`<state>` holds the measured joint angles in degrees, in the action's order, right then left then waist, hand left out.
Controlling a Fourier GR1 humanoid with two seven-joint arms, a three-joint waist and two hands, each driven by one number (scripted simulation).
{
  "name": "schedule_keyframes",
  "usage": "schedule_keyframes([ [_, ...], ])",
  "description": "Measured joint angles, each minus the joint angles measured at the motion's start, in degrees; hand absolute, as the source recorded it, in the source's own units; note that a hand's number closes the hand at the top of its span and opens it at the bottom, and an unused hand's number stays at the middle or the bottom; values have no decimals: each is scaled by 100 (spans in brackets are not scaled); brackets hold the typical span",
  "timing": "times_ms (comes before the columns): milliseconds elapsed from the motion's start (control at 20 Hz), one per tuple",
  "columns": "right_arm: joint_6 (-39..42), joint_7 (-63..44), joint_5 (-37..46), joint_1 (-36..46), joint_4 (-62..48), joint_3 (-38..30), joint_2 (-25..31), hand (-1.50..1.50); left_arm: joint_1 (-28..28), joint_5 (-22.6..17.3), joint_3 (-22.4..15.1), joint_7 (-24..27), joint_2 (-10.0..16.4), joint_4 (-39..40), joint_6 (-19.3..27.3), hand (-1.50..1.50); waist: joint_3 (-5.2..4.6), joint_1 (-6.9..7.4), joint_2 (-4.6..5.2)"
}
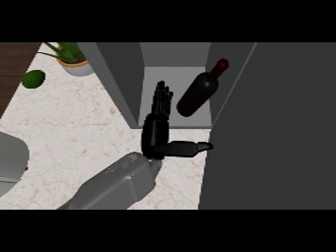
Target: Pick up the wine, place it into the cabinet and close the cabinet
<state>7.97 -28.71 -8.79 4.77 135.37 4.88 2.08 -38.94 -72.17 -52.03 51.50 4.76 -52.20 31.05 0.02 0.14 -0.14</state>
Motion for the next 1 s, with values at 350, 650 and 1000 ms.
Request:
schedule_keyframes([
  [350,-14,137,194,-118,49,3,-4,-150,630,583,-96,-458,845,-1510,-20,-150,-1,24,-7],
  [650,266,22,-152,-173,149,-35,199,150,1270,1000,-138,-789,1620,-2838,-25,-150,1,31,-8],
  [1000,948,24,-369,-276,220,56,616,150,2113,1203,-31,-888,2735,-4082,-571,150,2,36,-11],
])
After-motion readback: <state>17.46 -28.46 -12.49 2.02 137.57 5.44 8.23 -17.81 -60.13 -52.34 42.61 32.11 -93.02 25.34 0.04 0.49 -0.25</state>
